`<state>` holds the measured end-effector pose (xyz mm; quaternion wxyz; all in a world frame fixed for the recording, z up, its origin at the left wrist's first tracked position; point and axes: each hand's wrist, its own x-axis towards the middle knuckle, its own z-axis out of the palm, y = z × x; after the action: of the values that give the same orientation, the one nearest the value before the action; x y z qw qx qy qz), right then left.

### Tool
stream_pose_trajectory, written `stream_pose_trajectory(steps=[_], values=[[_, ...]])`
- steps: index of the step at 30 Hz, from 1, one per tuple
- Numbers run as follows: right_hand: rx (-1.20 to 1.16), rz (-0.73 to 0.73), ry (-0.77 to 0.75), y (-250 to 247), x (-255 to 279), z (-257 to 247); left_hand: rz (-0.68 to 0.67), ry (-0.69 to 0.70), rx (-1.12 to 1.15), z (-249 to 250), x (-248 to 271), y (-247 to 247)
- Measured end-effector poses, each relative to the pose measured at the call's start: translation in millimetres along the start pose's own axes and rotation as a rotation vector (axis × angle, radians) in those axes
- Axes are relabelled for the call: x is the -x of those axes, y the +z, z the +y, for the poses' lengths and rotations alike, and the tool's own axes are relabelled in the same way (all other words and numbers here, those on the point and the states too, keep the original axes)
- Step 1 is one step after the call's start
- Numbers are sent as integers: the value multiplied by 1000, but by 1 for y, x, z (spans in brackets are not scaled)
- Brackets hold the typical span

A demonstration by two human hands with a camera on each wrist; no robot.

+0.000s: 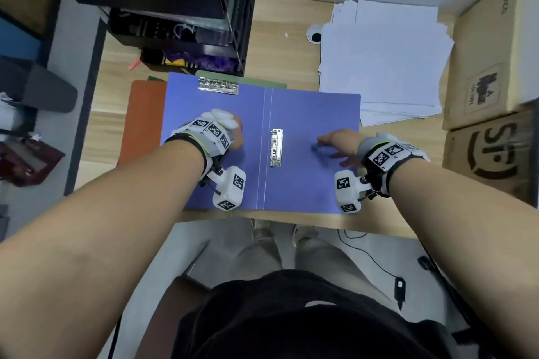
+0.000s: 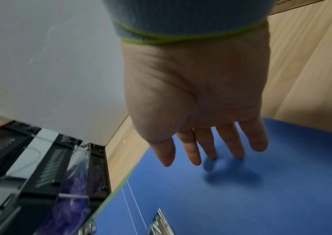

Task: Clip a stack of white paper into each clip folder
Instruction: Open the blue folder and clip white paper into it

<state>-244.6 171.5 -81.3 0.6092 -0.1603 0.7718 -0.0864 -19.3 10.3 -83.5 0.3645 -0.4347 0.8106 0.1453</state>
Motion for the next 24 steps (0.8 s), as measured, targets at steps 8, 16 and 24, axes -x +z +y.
stream_pose_trajectory(steps=[8, 16, 24], values=[[-697, 257, -9, -90, -18, -1, 68, 188, -19, 73, -17, -60], [-896, 351, 160, -149, -50, 19, 172, 362, -85, 147, -56, -62], [-1061, 273, 172, -162, -67, 25, -13, 378, -198, 173, -75, -43]])
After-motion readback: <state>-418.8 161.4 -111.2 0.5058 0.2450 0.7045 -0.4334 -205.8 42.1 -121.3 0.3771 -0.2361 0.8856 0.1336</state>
